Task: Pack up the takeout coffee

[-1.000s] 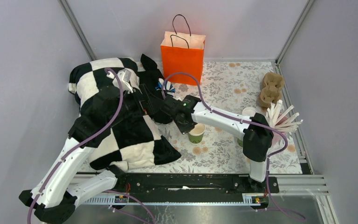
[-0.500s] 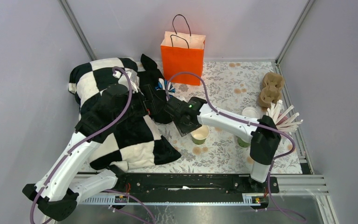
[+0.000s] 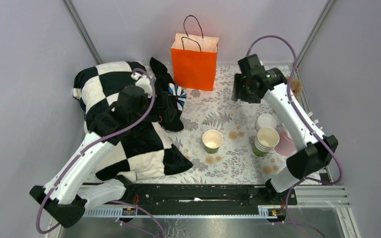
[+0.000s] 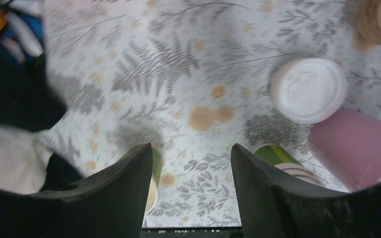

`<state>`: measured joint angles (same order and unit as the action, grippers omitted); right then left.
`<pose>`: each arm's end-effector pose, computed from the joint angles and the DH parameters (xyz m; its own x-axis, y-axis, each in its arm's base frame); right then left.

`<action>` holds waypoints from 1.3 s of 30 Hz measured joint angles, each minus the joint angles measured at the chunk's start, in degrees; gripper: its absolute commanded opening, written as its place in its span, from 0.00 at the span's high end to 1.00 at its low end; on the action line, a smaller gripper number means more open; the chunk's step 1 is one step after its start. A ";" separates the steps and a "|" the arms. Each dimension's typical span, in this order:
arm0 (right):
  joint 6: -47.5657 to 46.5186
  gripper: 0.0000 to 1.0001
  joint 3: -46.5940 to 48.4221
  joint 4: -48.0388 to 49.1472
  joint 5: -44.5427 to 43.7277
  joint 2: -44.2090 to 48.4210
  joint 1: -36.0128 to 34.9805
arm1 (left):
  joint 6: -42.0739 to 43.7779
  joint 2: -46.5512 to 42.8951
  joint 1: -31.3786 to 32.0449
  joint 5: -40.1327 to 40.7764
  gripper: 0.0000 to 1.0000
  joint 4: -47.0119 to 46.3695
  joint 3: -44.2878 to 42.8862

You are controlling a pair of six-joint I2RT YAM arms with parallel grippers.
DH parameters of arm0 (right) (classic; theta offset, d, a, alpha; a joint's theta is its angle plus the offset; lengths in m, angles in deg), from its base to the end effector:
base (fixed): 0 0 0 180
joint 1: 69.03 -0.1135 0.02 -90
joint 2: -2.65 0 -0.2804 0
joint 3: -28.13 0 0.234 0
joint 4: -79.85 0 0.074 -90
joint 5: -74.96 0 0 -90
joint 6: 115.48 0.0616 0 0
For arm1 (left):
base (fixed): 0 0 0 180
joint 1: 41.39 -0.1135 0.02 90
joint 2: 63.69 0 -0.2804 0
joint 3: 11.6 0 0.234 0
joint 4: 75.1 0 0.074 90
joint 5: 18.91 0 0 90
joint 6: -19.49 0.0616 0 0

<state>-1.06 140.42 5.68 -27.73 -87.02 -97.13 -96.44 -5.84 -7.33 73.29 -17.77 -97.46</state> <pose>0.2867 0.1377 0.3789 -0.7692 0.0465 -0.6373 -0.0231 0.9947 0.1004 0.1633 -0.1076 0.3944 -0.5974 -0.1235 -0.7923 0.3010 0.8813 -0.3644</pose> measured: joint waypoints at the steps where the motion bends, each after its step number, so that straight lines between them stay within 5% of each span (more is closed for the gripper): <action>1: -0.24 0.35 0.00 -0.07 0.42 -1.07 3.26 | 1.03 1.40 0.00 0.02 0.01 -0.15 0.00; 12: -2.97 0.51 0.20 -1.16 7.02 -19.98 21.20 | 8.26 14.08 -7.34 -5.99 0.01 -2.89 -1.22; 39: -4.13 0.70 -9.07 2.16 7.63 -21.73 24.37 | 9.51 17.00 -8.50 -9.73 0.01 -4.90 -1.22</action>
<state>-5.19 131.35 7.84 -20.10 -108.74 -72.76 -86.94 11.16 -15.83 63.56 -22.66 -98.68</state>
